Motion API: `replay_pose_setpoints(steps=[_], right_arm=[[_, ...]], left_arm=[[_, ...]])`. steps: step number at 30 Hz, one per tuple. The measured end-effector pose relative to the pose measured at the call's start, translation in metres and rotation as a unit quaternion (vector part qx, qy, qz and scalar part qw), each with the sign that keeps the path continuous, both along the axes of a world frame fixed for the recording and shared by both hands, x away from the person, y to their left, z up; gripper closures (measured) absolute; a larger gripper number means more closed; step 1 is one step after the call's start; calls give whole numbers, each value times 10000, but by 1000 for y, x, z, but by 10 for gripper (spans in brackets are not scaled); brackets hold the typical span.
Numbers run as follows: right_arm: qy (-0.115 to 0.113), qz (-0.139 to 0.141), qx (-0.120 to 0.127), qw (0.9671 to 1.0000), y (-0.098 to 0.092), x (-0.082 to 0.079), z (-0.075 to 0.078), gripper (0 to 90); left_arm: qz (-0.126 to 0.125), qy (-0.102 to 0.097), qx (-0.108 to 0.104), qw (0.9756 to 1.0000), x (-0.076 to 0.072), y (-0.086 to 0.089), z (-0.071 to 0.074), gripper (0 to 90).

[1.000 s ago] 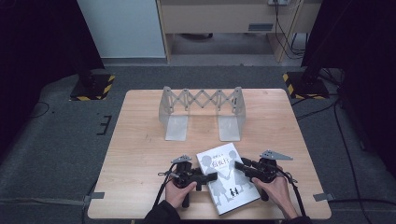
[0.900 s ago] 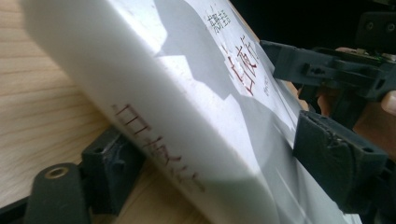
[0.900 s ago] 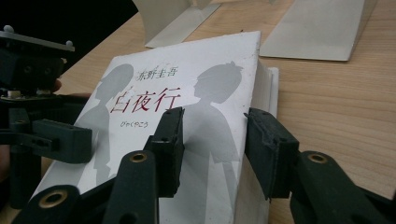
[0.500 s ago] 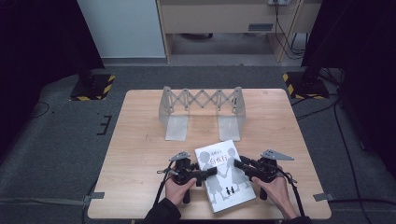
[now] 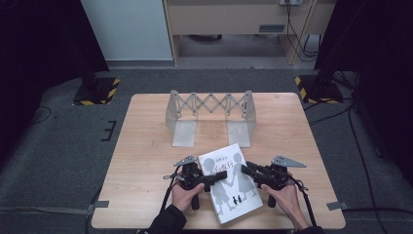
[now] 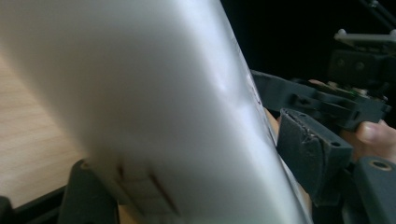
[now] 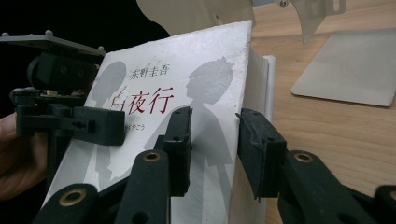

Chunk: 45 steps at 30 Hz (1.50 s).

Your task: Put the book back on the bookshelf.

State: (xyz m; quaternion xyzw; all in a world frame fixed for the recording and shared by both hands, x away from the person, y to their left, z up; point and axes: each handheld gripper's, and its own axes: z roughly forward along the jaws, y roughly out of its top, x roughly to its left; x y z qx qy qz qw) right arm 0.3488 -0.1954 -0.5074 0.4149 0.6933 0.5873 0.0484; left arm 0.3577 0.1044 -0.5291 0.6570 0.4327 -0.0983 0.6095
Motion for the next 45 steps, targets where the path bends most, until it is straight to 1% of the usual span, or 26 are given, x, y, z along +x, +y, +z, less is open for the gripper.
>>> replay_pose_setpoints(steps=[2,3,4,5,6,8,10,12,14,16,18,20,21,23,26,27,28,30,32,33,36,38,39,43,44,45], right_arm=[[-7,15,1,10000,-1,0,0,652],[23,19,4,10000,-1,1,-1,650],[-5,23,-19,10000,-2,1,-1,642],[-22,40,-31,10000,-2,2,-1,607],[-11,19,-20,10000,-3,2,0,577],[-41,-65,5,10000,-8,3,2,530],[-87,-229,111,9996,-17,4,4,496],[-104,-445,176,9988,-29,4,5,468],[-136,-621,124,9979,-38,5,4,456],[-86,-836,-86,9964,-46,5,1,442],[-81,-1015,-437,9938,-52,7,-3,428],[-121,-1109,-855,9901,-56,8,-5,405],[-104,-1172,-1021,9878,-58,9,-7,403],[-59,-1281,-1160,9849,-61,10,-8,392],[-86,-1416,-1571,9773,-65,11,-11,370],[-72,-1443,-1657,9755,-66,11,-12,361],[-44,-1461,-1733,9740,-67,12,-13,353],[-64,-1518,-1856,9708,-68,12,-15,329],[-42,-1503,-2045,9673,-70,12,-17,314],[-17,-1513,-2098,9660,-70,12,-18,308],[40,-1557,-2299,9607,-71,12,-21,277],[55,-1579,-2428,9571,-72,13,-23,242],[70,-1589,-2481,9556,-72,13,-24,240],[126,-1645,-2525,9534,-75,13,-26,213],[159,-1661,-2517,9533,-75,13,-27,206],[187,-1665,-2564,9519,-76,13,-28,202]], left_arm=[[26,41,-25,10000,0,0,0,336],[23,20,-57,10000,0,1,0,345],[31,12,-78,10000,-1,1,1,360],[41,-7,-62,10000,-2,0,3,369],[-4,-87,-30,10000,-2,0,5,373],[-78,-130,-91,9998,-3,1,12,398],[-115,-143,-78,9998,-4,2,19,424],[-113,-147,-125,9997,-5,3,24,446],[-112,-106,-170,9997,-6,6,28,461],[-117,-80,-195,9997,-6,8,31,478],[-102,-54,-231,9997,-6,11,34,488],[-96,-40,-268,9996,-6,14,38,502],[-86,-37,-271,9996,-6,15,40,508],[-50,-110,-260,9996,-8,18,46,518],[30,-274,-133,9995,-10,21,55,525],[60,-330,-81,9994,-10,23,58,527],[83,-366,-49,9993,-11,24,61,528],[159,-452,10,9989,-12,29,68,528],[231,-541,83,9982,-12,34,73,528],[288,-580,119,9978,-12,37,76,527],[445,-643,221,9967,-12,46,82,526],[601,-666,311,9955,-11,54,86,525],[645,-699,362,9948,-11,57,88,525],[875,-812,557,9913,-11,70,95,525],[936,-853,631,9899,-11,74,97,525],[1002,-884,678,9887,-12,76,99,524]])
